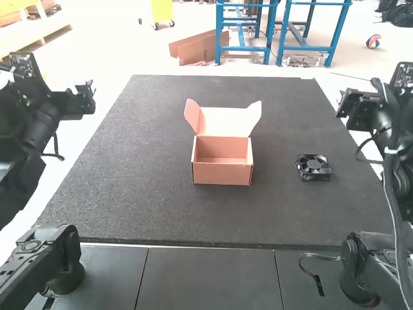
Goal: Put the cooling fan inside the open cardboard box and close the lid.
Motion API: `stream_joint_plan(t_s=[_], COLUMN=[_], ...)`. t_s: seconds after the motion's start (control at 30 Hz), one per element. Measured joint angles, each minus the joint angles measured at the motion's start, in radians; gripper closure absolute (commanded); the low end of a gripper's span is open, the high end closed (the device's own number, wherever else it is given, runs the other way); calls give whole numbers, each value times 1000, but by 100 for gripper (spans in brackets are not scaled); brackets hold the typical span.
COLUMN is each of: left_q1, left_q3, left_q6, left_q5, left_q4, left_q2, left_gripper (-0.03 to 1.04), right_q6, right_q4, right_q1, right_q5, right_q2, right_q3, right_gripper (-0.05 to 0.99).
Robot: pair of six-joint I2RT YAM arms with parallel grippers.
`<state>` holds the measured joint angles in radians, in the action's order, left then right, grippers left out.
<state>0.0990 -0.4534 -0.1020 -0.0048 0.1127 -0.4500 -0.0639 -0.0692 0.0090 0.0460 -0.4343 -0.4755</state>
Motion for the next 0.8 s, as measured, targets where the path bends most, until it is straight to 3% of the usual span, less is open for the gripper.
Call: stream_joint_plan(t_s=[0.27,0.43,0.67,0.8], left_q1=[0,0,0,-1], left_q3=[-206,-301,-318,-318], left_q6=[0,0,38,67], left_q5=[-66,-106,-188,-190], left_q4=[-200,-411,-515,-547], left_q2=[-168,-230,-290,-311], left_gripper=[4,4,4,4], right_q6=[47,56,60,95], right_q4=[349,553,708,738], right_q1=[-1,-1,-1,-8], right_q5=[15,26,27,27], right_q2=[-279,-473,-603,-631], right_q3=[-323,-461,-554,-604], right_gripper=[2,2,3,3])
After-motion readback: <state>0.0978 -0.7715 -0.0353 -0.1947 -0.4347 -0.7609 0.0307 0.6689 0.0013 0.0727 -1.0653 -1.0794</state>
